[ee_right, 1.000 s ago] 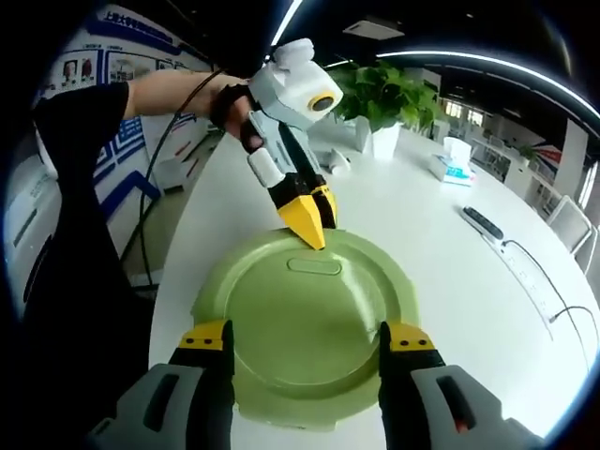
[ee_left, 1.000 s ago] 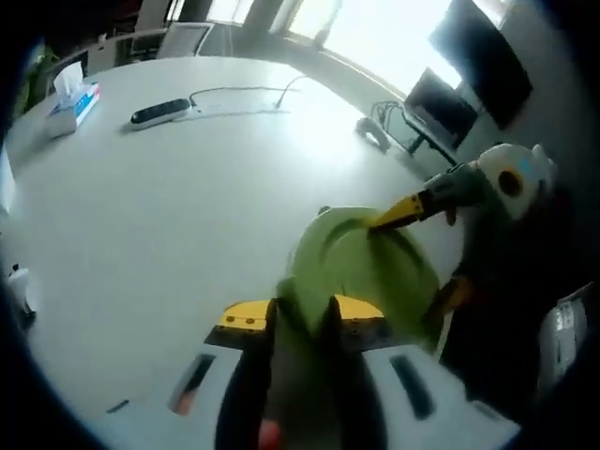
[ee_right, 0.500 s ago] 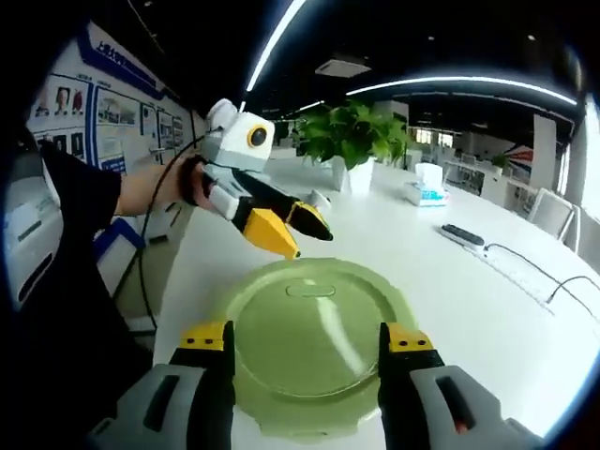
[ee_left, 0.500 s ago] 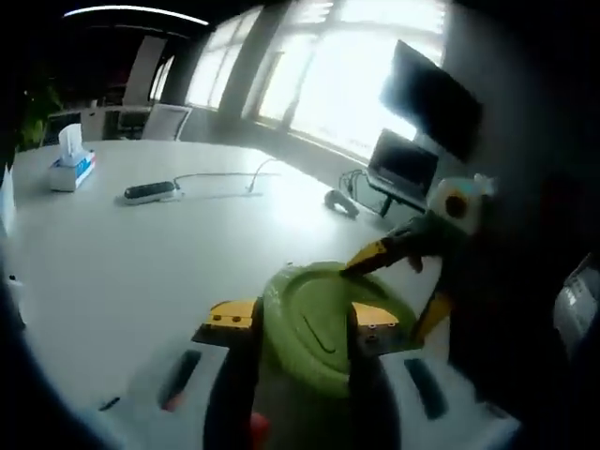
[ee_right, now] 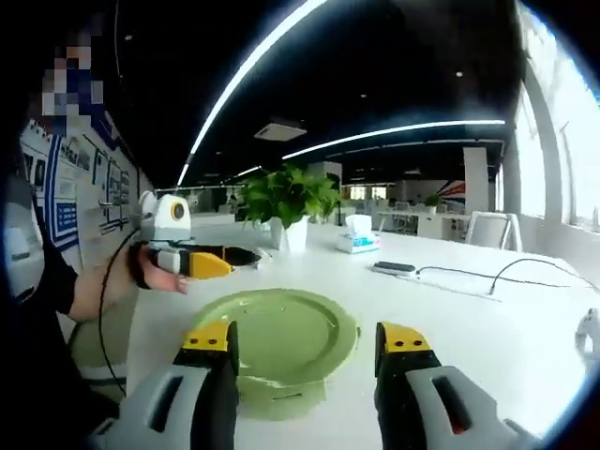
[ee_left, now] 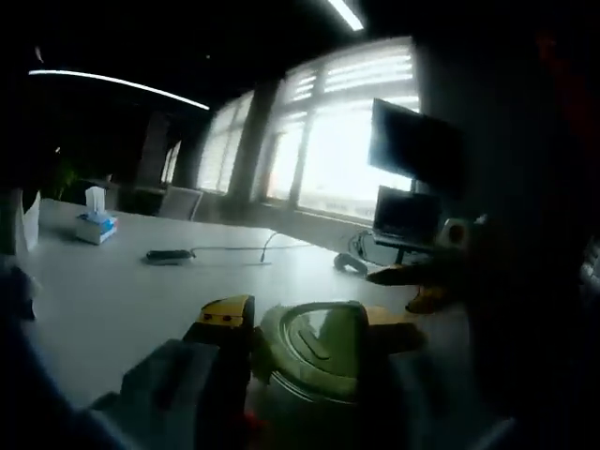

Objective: Pick up the tomato from the tabletop place it into the food storage container close the lid and lock the latches

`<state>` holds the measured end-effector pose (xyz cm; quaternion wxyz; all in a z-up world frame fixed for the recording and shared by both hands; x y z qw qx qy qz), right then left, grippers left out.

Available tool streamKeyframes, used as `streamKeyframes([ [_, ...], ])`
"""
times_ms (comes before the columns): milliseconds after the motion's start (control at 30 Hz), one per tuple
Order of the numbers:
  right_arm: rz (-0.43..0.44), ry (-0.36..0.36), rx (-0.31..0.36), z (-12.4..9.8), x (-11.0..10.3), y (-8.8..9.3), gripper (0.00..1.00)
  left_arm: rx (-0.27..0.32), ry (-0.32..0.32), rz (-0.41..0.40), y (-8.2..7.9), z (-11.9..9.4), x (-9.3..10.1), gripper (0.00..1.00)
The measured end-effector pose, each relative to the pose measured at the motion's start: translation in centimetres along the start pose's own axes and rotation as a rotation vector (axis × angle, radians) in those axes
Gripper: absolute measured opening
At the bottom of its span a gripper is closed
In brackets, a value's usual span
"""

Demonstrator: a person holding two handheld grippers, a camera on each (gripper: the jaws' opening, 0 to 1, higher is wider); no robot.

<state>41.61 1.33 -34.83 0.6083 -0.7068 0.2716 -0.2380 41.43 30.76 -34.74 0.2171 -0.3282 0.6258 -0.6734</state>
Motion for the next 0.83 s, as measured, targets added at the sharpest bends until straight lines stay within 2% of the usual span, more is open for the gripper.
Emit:
streamKeyframes([
  [67,-0.046,0.084,0.008,-1.0,0.9,0.2,0.52,0.049,0.015,-0.032,-0.3,-0.6,0.1,0.42],
  [133,-0.053,0.164,0.019,-2.3,1.8,0.5,0.52,0.058,-0.002,-0.022,-0.5,-1.2,0.0,0.42],
  [333,0.050,0.296,0.081,-6.3,4.2,1.2,0.52,0.084,-0.031,0.052,-1.0,-2.4,0.9,0.46],
  [467,0.063,0.399,0.108,-8.8,5.7,1.2,0.52,0.106,-0.016,0.041,-0.8,-2.6,0.9,0.49],
  [567,0.053,0.443,0.134,-9.8,6.0,1.1,0.52,0.112,-0.044,0.045,-0.5,-2.9,1.0,0.48],
  [633,0.050,0.450,0.133,-10.1,6.1,1.2,0.52,0.138,-0.070,0.066,-0.8,-3.4,1.3,0.48],
  [833,0.045,0.457,0.133,-10.3,6.1,1.5,0.52,0.142,-0.117,0.114,-1.3,-4.3,1.6,0.48],
])
Point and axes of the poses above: the point that each gripper's makers call its tool centre point, and the gripper's own axes: z roughly forward along the fingers, x roughly to its right, y roughly out of its underside, the point moved 10 cm from there along -z, roughly backward along the fingers, and after that the axes turned 2 degrees about -x, right-handed, at the moved point
